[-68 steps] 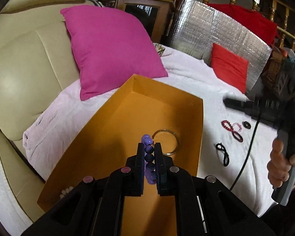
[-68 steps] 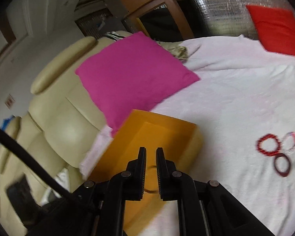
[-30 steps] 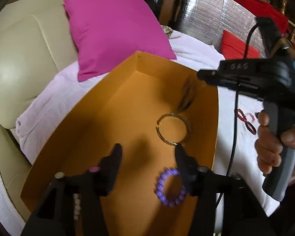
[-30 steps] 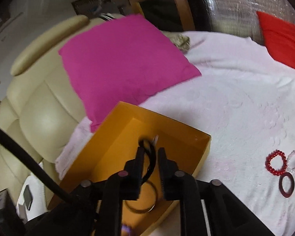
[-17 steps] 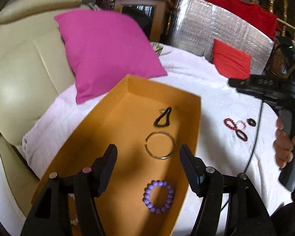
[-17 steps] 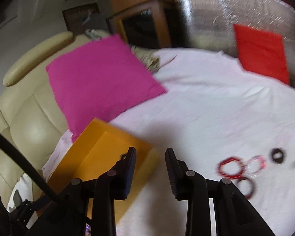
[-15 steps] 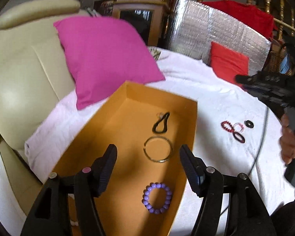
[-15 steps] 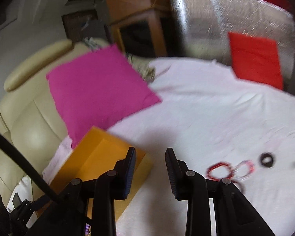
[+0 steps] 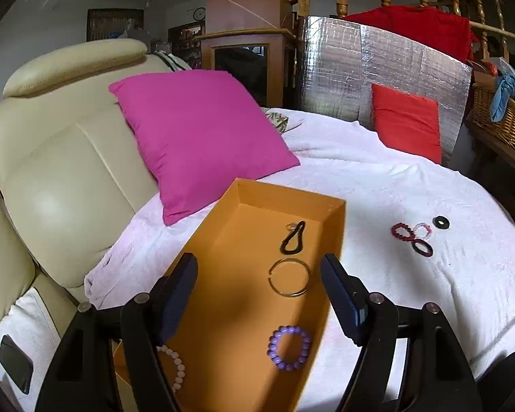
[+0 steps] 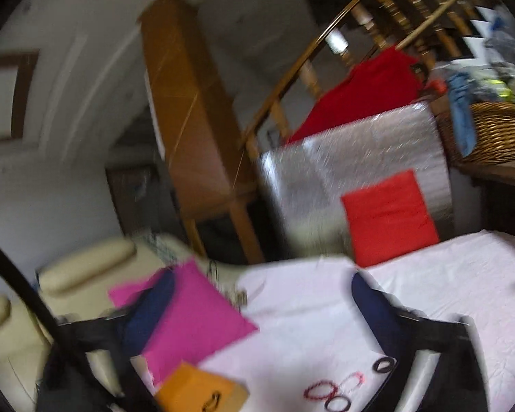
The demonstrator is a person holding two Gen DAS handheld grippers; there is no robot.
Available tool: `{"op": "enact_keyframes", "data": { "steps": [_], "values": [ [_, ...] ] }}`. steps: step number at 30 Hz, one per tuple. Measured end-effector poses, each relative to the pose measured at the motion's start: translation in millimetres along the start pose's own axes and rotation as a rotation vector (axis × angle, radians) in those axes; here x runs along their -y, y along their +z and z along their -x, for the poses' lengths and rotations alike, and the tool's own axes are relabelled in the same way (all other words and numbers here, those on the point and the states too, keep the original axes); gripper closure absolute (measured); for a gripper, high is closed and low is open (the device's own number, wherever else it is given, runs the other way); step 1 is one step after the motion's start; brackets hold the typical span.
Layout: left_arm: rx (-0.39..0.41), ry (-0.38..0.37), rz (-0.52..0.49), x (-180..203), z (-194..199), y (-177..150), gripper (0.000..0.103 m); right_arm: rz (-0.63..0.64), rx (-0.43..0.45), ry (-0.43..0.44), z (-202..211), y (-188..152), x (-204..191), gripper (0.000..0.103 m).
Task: Organize jewelry
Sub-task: 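Move both open tools back to the remaining bracelets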
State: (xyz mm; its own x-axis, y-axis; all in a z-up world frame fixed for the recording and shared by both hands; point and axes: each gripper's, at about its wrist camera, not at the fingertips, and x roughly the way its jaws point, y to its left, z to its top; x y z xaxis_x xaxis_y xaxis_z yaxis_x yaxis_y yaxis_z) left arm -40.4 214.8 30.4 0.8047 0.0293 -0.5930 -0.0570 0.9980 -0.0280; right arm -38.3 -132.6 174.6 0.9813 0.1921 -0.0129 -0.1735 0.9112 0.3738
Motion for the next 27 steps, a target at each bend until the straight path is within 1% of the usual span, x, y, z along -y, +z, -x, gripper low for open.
{"op": "enact_keyframes", "data": {
  "steps": [1,3,7,9,12,13,16,17,18,20,22,25,27],
  "values": [
    [0.001,-0.002,-0.003,3,1,2,0.029,-0.018,0.02,0.019,10,6,10,0.0],
    [0.002,-0.014,-0.01,13,5,10,0.029,-0.059,0.014,0.019,26,18,36,0.0],
    [0.036,-0.021,-0.048,39,16,34,0.029,-0.162,-0.084,-0.064,41,25,94,0.0],
    [0.063,-0.014,-0.077,54,19,49,0.028,-0.227,-0.123,-0.105,45,29,135,0.0],
    [0.114,-0.008,-0.109,82,19,76,0.023,-0.367,-0.108,-0.159,57,25,192,0.0],
    [0.126,-0.012,-0.112,91,17,82,0.022,-0.385,-0.105,-0.19,61,25,206,0.0],
    [0.14,-0.048,-0.111,127,0,100,0.022,-0.337,-0.121,-0.25,58,22,234,0.0],
    [0.131,-0.057,-0.111,138,-7,102,0.022,-0.321,-0.146,-0.271,51,18,239,0.0],
    [0.111,-0.069,-0.112,152,-19,103,0.022,-0.315,-0.165,-0.272,45,11,241,0.0],
    [0.053,-0.09,-0.115,179,-47,96,0.022,-0.312,-0.218,-0.259,24,-7,249,0.0],
    [-0.012,-0.107,-0.119,199,-74,83,0.022,-0.304,-0.273,-0.271,9,-25,259,0.0],
    [-0.087,-0.11,-0.134,214,-112,58,0.022,-0.308,-0.375,-0.295,-20,-61,278,0.0],
    [-0.125,-0.098,-0.15,217,-135,42,0.022,-0.298,-0.442,-0.324,-27,-85,287,0.0]
  ]
}}
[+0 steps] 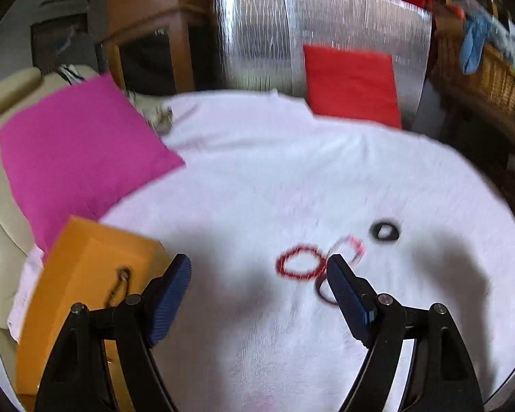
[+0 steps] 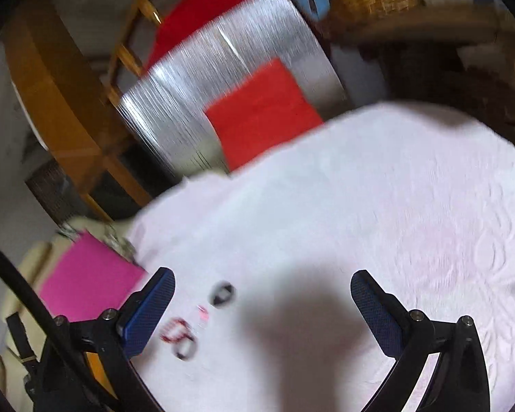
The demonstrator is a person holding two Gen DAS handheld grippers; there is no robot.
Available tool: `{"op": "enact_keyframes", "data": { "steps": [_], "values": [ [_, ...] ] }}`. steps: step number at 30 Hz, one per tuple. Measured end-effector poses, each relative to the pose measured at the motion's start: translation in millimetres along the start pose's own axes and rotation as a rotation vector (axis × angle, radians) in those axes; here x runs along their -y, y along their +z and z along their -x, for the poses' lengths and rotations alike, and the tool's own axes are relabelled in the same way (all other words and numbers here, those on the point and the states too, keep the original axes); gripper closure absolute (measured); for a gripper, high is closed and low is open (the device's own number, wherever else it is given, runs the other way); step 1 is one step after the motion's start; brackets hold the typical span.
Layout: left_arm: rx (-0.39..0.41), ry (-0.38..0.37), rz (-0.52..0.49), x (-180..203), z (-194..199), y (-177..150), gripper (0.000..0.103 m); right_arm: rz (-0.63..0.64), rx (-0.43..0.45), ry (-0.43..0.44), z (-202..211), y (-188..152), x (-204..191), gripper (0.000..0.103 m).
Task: Organize jewelry
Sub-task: 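Move both open tools back to the remaining bracelets, then grasp the red bead bracelet with the left tool while the right tool grasps the pink-clear bead bracelet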
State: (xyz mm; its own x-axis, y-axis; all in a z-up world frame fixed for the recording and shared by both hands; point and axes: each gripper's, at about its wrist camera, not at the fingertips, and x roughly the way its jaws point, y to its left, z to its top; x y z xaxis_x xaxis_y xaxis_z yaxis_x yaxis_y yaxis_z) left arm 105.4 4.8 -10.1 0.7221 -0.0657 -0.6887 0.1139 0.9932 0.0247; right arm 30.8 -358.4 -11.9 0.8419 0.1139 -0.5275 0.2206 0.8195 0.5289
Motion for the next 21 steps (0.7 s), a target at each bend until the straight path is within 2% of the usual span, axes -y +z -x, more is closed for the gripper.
{"op": "enact_keyframes", "data": {
  "steps": [3,5,7,9,11,12,13,14,17,19,21],
  "values": [
    [-0.044,0.025,-0.004,-3,-28,-8,0.022,0.015,-0.098,-0.005,-30,-8,3,0.007],
    [-0.046,0.041,0.007,-11,-37,-8,0.022,0.056,-0.115,-0.003,-40,-13,-5,0.01],
    [-0.042,0.034,0.024,-18,-42,-7,0.022,0.105,-0.121,0.003,-49,-15,-19,0.021],
    [-0.05,0.001,0.022,-21,-51,-8,0.024,0.134,-0.144,0.021,-60,-17,-30,0.031],
    [-0.077,-0.038,0.006,-17,-61,-9,0.038,0.144,-0.157,0.039,-67,-22,-40,0.038],
    [-0.096,-0.072,0.005,-16,-68,-8,0.05,0.15,-0.165,0.046,-71,-25,-45,0.038],
    [-0.108,-0.095,0.008,-16,-71,-9,0.055,0.156,-0.175,0.053,-77,-28,-51,0.04],
    [-0.116,-0.114,0.013,-16,-74,-8,0.055,0.161,-0.188,0.065,-84,-30,-56,0.044],
    [-0.126,-0.164,0.01,-13,-85,-4,0.055,0.186,-0.235,0.078,-105,-42,-76,0.046],
    [-0.128,-0.201,0.011,-11,-91,-2,0.055,0.226,-0.277,0.078,-123,-48,-92,0.053],
    [-0.135,-0.202,0.011,-10,-99,-1,0.055,0.265,-0.31,0.062,-137,-56,-103,0.055]
  ]
}}
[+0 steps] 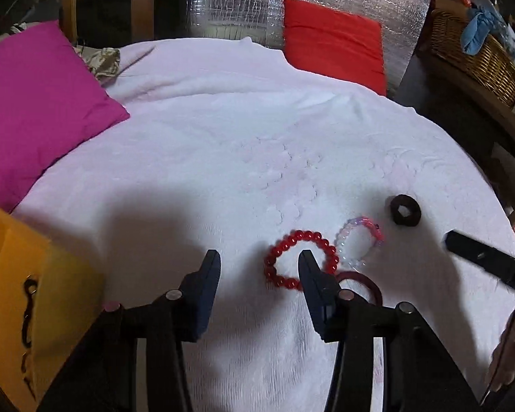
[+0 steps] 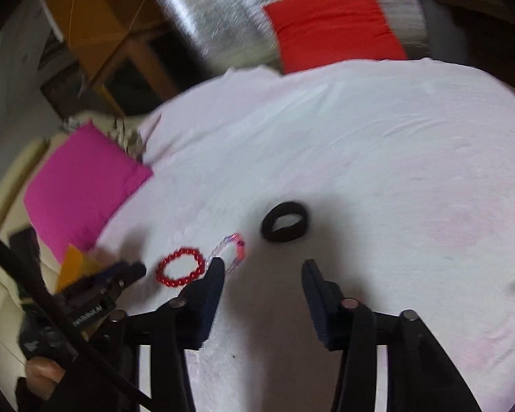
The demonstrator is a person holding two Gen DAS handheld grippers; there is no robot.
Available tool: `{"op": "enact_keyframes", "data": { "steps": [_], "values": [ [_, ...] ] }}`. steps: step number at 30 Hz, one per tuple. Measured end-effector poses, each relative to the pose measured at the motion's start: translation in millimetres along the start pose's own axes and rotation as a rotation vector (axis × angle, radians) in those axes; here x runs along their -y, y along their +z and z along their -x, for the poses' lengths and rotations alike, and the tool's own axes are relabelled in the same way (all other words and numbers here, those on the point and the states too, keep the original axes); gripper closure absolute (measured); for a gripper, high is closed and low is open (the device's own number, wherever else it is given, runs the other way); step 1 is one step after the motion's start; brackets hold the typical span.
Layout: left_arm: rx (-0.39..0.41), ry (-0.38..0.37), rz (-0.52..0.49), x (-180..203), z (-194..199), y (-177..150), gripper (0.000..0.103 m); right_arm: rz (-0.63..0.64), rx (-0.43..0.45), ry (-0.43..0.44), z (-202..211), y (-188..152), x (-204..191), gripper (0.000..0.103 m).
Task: Organize jewelry
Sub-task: 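Grasp the red bead bracelet with the left tool while the right tool grasps the pink-clear bead bracelet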
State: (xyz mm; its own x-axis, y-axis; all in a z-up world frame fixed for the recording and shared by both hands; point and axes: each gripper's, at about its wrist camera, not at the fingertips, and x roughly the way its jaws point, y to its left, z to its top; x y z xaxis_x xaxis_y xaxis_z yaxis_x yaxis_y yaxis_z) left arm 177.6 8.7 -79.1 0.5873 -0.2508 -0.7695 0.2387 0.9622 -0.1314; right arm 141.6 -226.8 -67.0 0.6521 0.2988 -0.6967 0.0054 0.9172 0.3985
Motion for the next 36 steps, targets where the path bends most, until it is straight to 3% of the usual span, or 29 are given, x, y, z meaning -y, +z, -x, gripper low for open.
{"op": "enact_keyframes", "data": {
  "steps": [5,12,15,18,19,21,24,28,36],
  "values": [
    [-0.042,0.0,-0.038,4,-23,1,0.055,0.076,-0.068,-0.041,-43,10,-23,0.059],
    [-0.031,0.011,-0.106,9,-30,1,0.073,0.165,-0.109,-0.111,-83,18,-35,0.064],
    [-0.039,-0.025,-0.097,6,-30,2,0.091,0.241,-0.129,-0.147,-89,18,-46,0.064],
    [-0.041,-0.019,-0.116,10,-30,1,0.093,0.353,-0.145,-0.213,-94,11,-61,0.065],
    [-0.042,-0.015,-0.118,10,-30,0,0.094,0.395,-0.143,-0.246,-96,8,-66,0.068],
    [-0.048,-0.015,-0.102,8,-29,0,0.094,0.452,-0.122,-0.308,-97,3,-73,0.087],
    [-0.048,-0.018,-0.075,5,-25,1,0.094,0.463,-0.098,-0.335,-94,1,-75,0.095],
    [-0.018,-0.02,-0.044,-1,-15,5,0.094,0.361,-0.08,-0.299,-80,9,-60,0.095],
    [0.094,-0.079,-0.026,2,24,15,0.094,0.082,-0.042,-0.042,-30,31,-12,0.095]
  ]
}}
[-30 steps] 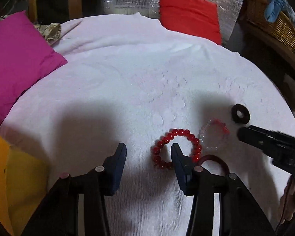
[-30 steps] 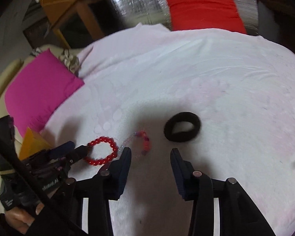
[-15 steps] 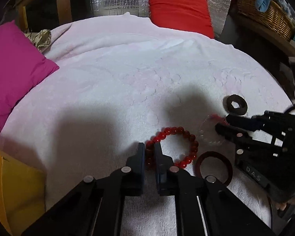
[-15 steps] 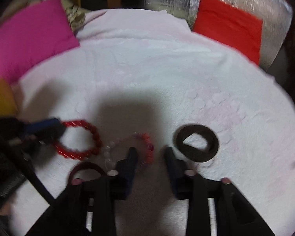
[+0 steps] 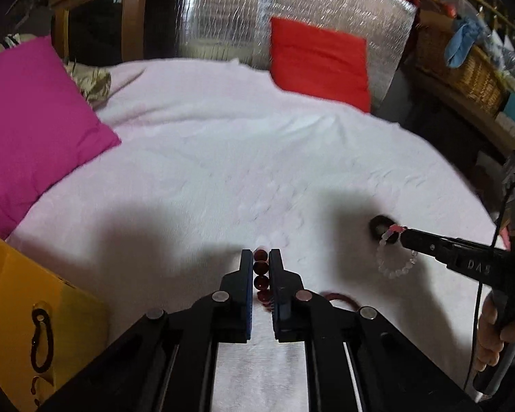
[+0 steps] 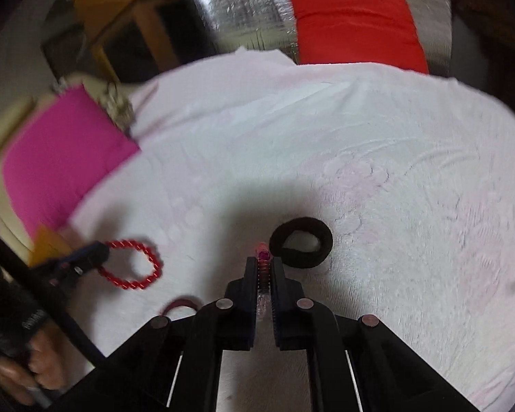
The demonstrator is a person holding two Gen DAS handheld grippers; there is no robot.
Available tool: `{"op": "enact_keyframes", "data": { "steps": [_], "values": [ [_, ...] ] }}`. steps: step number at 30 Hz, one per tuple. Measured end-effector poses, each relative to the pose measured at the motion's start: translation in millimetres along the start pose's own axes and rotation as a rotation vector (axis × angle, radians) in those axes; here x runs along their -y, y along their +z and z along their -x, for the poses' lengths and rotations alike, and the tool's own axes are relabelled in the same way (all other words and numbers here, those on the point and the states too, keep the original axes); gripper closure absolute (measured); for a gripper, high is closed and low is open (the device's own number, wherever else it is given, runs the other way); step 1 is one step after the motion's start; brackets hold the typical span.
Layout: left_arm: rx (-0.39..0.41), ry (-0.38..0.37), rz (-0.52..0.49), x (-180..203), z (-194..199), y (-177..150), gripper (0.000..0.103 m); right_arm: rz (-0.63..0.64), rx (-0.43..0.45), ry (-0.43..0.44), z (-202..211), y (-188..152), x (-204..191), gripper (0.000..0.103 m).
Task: Organize jewelry
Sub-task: 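Grasp the red bead bracelet with the left tool while the right tool grasps the pink-clear bead bracelet, then carry the red and pink-clear bracelets over the orange box with both tools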
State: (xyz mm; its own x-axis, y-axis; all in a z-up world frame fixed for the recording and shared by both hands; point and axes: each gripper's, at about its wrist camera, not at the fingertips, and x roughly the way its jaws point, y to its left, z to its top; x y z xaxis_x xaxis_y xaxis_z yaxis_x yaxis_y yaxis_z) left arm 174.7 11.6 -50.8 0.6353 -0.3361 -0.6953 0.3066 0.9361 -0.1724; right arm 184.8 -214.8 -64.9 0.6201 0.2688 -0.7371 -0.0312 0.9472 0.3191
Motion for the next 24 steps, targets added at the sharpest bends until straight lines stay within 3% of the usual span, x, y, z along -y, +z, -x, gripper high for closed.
{"op": "enact_keyframes", "data": {
  "steps": [7,13,24],
  "values": [
    [0.042,-0.004,0.004,3,20,3,0.094,-0.122,0.048,0.185,28,6,13,0.095],
    [0.095,-0.004,0.01,4,46,2,0.094,-0.126,0.061,0.251,36,4,-9,0.095],
    [0.157,0.068,0.034,4,91,-12,0.094,-0.063,0.116,0.311,57,-14,-53,0.095]
  ]
}}
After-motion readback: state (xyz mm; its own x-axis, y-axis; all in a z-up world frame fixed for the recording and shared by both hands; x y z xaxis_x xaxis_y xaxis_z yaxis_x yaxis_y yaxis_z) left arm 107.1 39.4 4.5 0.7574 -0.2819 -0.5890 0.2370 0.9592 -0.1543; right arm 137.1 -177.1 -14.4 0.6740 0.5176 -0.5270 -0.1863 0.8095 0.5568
